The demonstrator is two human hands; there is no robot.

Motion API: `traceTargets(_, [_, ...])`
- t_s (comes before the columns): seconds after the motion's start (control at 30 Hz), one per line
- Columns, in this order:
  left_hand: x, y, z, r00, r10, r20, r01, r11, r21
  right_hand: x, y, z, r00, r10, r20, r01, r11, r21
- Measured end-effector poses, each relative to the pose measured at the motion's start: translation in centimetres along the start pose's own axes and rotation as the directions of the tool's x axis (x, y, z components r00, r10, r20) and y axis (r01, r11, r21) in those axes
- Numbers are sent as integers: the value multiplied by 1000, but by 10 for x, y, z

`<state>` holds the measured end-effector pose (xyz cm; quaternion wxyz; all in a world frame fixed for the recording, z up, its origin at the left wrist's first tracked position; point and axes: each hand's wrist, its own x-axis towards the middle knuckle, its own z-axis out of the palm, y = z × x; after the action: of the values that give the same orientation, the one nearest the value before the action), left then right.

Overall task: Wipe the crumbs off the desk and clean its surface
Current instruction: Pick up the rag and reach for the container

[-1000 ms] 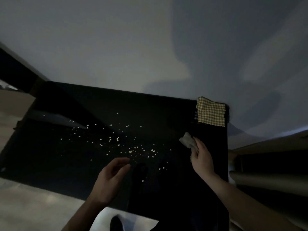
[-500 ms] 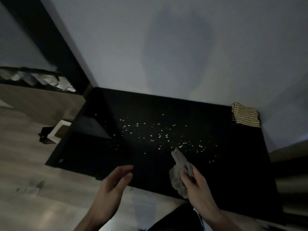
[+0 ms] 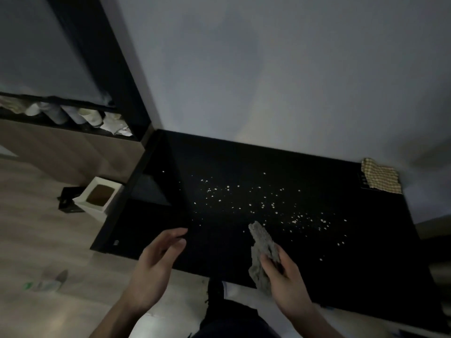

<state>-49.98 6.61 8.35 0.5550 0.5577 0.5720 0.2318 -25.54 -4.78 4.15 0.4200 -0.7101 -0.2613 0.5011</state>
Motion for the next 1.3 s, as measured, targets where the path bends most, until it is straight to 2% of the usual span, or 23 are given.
traceTargets(0.17, [26,-11,-59,989,-73,-131,77,997,19,51,-32,65,986,31,163,-21,998,-63])
traceTargets(0.27, [45,-28,-94,982,-121,-148,127,991,34,75,-48,96,982,9,188,2,998,-59])
traceTargets(0.4, [79,-18,-122,986,-136,-97,137,990,11,93,-62,128,994,-35,106,39,999,-33])
traceTargets(0.57, [142,-22,-167,988,-108,114,108,994,12,100,-56,178,998,38,-43,-37,999,31])
traceTargets(0.7, [201,-41,-225,972,-68,225,58,997,49,101,-52,249,984,108,-144,-94,991,98])
traceTargets(0.83, [250,-73,-296,935,-130,331,75,982,174,97,-56,328,962,150,-230,-112,979,168])
traceTargets(1.07, [281,-117,-371,898,-234,372,105,936,336,96,-67,411,940,175,-292,-110,968,225])
traceTargets(1.2, [306,-150,-387,913,-293,284,191,922,337,120,-67,428,942,172,-288,-104,966,237])
traceTargets(1.3, [339,-184,-393,903,-352,248,248,896,369,152,-57,439,943,157,-293,-106,977,185])
